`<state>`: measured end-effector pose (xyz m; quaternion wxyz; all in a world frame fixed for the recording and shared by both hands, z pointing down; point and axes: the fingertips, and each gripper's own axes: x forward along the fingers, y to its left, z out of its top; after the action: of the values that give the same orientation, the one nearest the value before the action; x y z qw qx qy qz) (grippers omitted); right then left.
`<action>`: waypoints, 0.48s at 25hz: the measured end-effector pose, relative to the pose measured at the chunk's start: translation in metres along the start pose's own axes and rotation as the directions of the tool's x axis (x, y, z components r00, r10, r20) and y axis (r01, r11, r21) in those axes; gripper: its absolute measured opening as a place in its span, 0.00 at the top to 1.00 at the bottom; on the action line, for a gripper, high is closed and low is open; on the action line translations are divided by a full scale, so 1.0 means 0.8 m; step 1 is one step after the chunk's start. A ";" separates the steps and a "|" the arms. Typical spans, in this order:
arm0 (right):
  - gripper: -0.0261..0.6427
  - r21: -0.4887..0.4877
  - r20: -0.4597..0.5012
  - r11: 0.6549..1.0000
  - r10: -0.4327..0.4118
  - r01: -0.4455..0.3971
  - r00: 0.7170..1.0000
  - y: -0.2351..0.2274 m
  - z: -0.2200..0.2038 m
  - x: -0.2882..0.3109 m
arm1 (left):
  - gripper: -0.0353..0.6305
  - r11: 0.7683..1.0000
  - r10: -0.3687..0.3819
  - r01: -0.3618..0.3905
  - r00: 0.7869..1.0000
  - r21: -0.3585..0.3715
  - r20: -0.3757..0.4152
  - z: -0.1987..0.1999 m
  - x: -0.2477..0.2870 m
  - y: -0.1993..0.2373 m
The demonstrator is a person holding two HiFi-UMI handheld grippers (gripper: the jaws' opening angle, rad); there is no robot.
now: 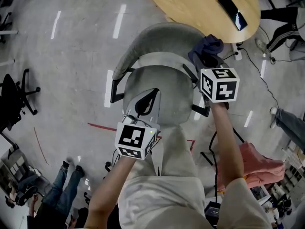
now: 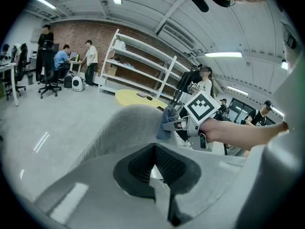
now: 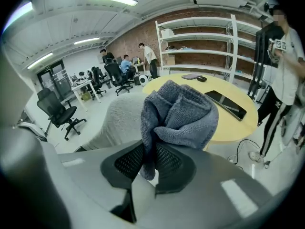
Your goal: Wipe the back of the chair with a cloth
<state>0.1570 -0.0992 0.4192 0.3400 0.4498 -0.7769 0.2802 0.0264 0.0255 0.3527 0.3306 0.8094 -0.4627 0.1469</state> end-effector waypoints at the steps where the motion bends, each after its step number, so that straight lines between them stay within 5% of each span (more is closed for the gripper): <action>1: 0.84 -0.002 -0.008 1.000 0.005 -0.005 1.000 0.003 0.001 0.003 | 0.95 1.000 0.000 0.000 1.000 -0.002 0.001 0.000 -0.001 0.003; 12: 0.84 -0.043 -0.057 0.997 0.062 -0.065 0.996 0.033 0.026 0.030 | 0.95 0.999 0.024 -0.023 1.000 -0.023 0.013 0.007 -0.009 0.033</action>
<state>0.1187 -0.1153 0.4220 0.3624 0.4092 -0.7871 0.2857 -0.0004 0.0171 0.3553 0.3352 0.8009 -0.4759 0.1401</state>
